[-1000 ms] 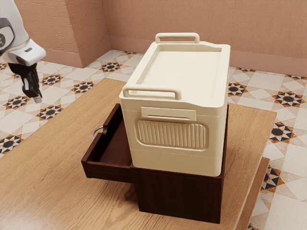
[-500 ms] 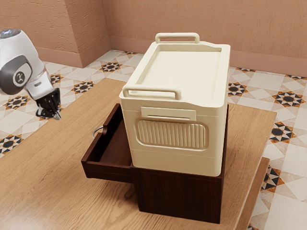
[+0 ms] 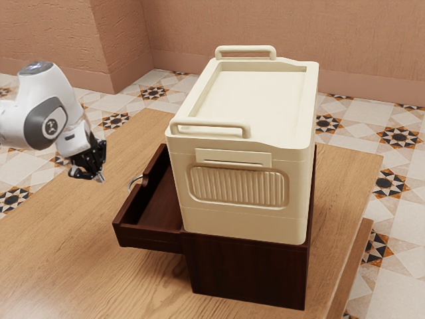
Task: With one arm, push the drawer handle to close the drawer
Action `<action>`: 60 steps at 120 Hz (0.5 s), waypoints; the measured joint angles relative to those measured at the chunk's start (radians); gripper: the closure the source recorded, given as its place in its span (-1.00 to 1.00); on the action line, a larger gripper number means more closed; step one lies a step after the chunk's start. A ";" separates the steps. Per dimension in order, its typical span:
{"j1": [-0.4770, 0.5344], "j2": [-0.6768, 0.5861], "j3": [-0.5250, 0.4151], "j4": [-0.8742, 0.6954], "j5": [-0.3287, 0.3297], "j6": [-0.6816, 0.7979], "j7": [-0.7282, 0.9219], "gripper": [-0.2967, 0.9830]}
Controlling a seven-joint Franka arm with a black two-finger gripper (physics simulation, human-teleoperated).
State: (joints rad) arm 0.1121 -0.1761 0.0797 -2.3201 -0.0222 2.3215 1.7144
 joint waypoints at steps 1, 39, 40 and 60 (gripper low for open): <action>0.001 0.002 -0.002 0.000 -0.001 0.001 0.002 0.69; 0.005 0.048 -0.050 0.000 -0.053 0.037 0.066 0.69; 0.005 0.049 -0.051 0.000 -0.054 0.038 0.067 0.69; -0.001 0.068 -0.070 0.002 -0.093 0.058 0.090 0.69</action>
State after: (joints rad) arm 0.1112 -0.1081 0.0100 -2.3178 -0.1151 2.3793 1.8049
